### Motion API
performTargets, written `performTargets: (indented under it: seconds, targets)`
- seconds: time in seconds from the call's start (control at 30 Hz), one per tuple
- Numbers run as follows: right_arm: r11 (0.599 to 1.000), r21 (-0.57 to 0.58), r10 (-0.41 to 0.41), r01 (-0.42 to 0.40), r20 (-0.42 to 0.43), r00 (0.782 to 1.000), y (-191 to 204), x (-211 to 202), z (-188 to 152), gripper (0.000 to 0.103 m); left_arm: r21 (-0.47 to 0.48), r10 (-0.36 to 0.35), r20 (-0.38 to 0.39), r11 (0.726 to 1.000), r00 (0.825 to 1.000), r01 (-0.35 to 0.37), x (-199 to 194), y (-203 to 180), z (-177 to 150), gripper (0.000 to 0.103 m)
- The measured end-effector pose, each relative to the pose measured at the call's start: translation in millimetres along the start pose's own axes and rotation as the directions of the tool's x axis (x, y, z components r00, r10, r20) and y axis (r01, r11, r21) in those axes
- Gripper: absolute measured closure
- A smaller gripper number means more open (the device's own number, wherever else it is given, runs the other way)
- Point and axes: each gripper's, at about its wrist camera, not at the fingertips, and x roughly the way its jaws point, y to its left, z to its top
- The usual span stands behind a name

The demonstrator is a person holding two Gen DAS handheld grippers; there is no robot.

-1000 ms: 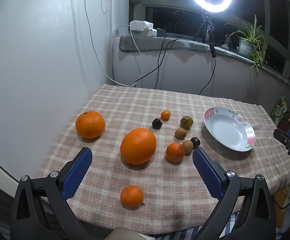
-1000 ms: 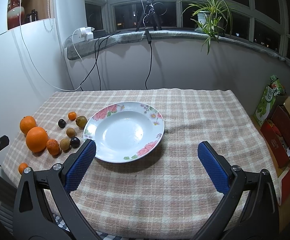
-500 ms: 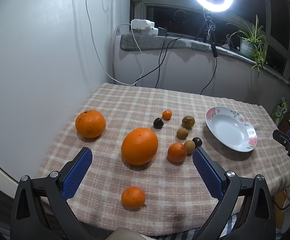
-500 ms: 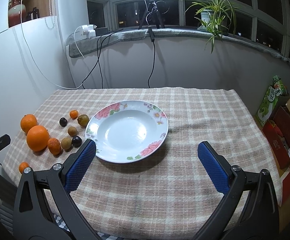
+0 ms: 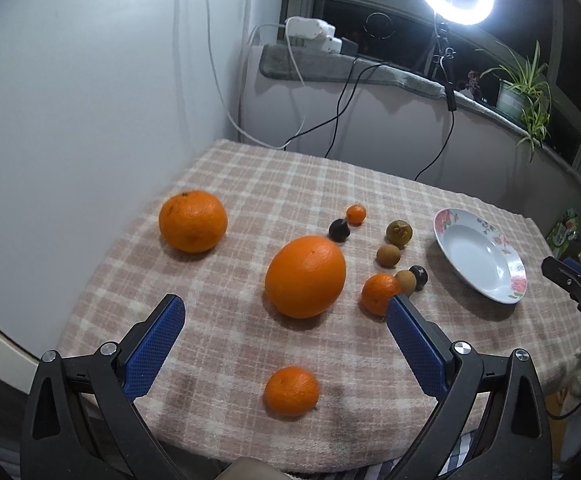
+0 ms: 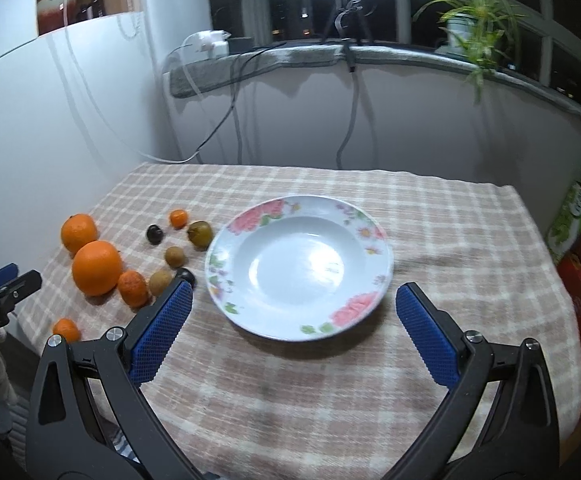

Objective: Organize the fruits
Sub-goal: 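Move the right gripper to the large orange and close on it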

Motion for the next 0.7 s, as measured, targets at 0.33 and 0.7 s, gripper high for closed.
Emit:
performTargets:
  seconds: [0.33,0.7]
  targets:
    - [0.979,-0.077,0.179,-0.187,-0.095,0.979,40.8,38.2,20.1,0.0,-0.063,-0.068,-0.053,0.996,0.996,0.064,12.9,23.6,-7.0,0.003]
    - [0.932,-0.134,0.306,-0.336,-0.207,0.929,88.9,64.1,10.8,0.0,-0.067,-0.079,-0.095,0.995,0.992,0.073,8.7,36.7,-32.4,0.011]
